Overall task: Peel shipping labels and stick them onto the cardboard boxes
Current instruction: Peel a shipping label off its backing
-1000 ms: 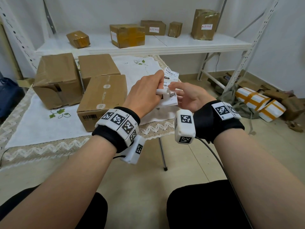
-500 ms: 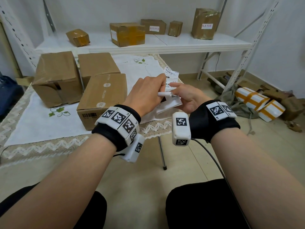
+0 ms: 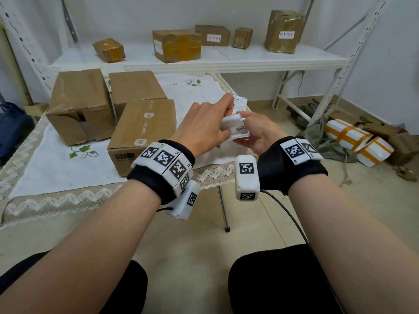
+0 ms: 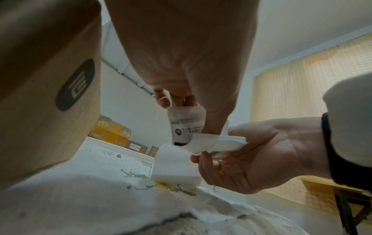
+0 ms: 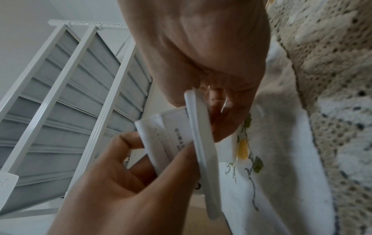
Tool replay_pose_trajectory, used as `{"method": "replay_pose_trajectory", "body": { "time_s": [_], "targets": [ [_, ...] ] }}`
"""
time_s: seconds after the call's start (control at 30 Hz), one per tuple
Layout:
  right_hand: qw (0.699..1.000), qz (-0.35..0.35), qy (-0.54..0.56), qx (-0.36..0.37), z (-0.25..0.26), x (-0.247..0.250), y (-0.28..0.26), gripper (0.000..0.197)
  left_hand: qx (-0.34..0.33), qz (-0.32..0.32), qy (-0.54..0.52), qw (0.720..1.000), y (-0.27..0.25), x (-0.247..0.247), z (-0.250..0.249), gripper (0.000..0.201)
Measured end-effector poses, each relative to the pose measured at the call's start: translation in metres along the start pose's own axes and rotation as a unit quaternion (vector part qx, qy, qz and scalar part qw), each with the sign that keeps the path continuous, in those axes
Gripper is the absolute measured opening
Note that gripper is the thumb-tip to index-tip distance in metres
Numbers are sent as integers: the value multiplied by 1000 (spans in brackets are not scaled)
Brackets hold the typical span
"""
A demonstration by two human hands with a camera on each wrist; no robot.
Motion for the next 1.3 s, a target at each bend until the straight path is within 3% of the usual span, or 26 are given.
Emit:
{"method": "replay_pose_trajectory", "body": {
  "time_s": [0.17, 0.3, 0.37, 1.0, 1.23, 1.3],
  "targets": [
    [999, 37, 11, 5, 2, -1, 1, 45, 1, 9, -19, 1000, 0, 0, 0, 39],
    [999, 43, -8, 3, 2, -2, 2, 49, -7, 8, 8, 1000, 0, 0, -2, 12],
    [999, 41, -11, 5, 1, -3, 2, 52, -8, 10, 15, 1000, -1, 0, -3, 8],
    [998, 42, 41, 1, 3, 4, 0, 42, 4, -16, -3, 1000, -2, 1, 1, 15],
    [997, 67, 23, -6, 7, 1, -11, 28, 31, -39, 16, 999, -3, 4, 6, 10],
    [996, 89, 3, -13, 9, 1, -16, 15, 40, -47, 18, 998, -2, 4, 8, 10]
  ]
}}
Point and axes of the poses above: each hand's wrist, its own y-axis towards the middle knuckle, its own x-axis out of the back of the hand, z = x × y, the point moved 4 cm from there along y, towards the middle knuckle, and after that the axes turned 6 degrees about -x, right-handed, at the moved point
